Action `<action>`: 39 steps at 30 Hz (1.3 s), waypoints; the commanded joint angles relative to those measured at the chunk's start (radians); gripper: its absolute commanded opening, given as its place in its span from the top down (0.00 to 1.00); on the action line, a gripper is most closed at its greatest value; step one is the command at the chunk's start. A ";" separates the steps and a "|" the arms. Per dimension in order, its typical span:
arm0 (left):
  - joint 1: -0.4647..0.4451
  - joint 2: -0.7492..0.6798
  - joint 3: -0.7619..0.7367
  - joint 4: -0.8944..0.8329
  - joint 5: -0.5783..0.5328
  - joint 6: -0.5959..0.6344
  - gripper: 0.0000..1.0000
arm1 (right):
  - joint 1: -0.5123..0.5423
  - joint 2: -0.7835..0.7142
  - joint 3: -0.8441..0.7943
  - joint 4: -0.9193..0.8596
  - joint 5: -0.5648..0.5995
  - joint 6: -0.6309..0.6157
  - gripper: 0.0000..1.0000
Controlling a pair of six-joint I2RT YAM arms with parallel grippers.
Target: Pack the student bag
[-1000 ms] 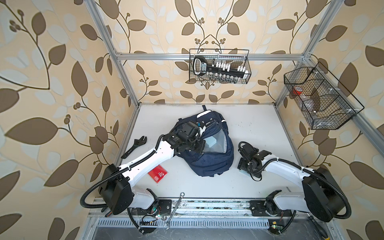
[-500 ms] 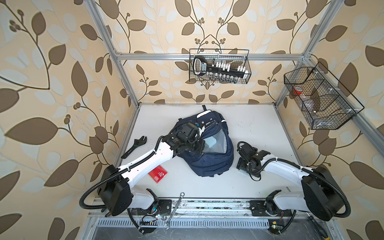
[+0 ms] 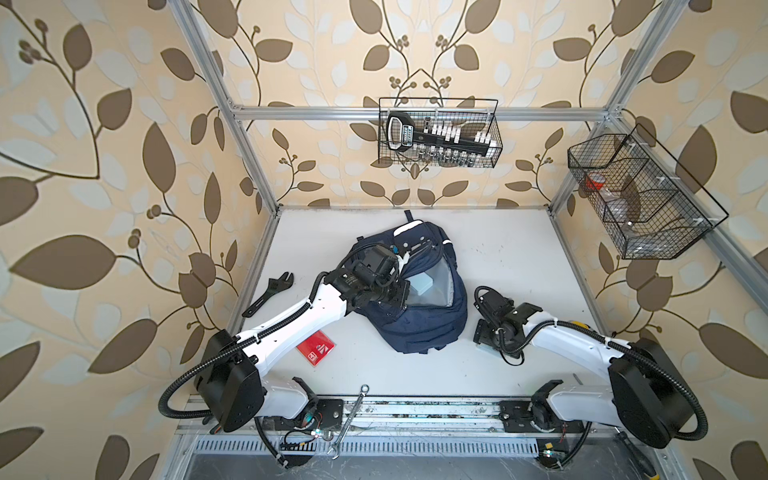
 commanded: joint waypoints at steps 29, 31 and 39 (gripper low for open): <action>0.006 -0.085 0.055 0.099 0.048 0.009 1.00 | 0.290 0.293 0.808 -0.225 -0.126 -0.370 0.94; 0.006 -0.082 0.067 0.089 0.045 0.018 1.00 | 0.290 0.338 0.846 -0.263 -0.148 -0.367 0.94; 0.006 -0.064 0.069 0.110 0.093 0.014 1.00 | 0.249 0.473 0.987 -0.256 -0.134 -0.352 0.87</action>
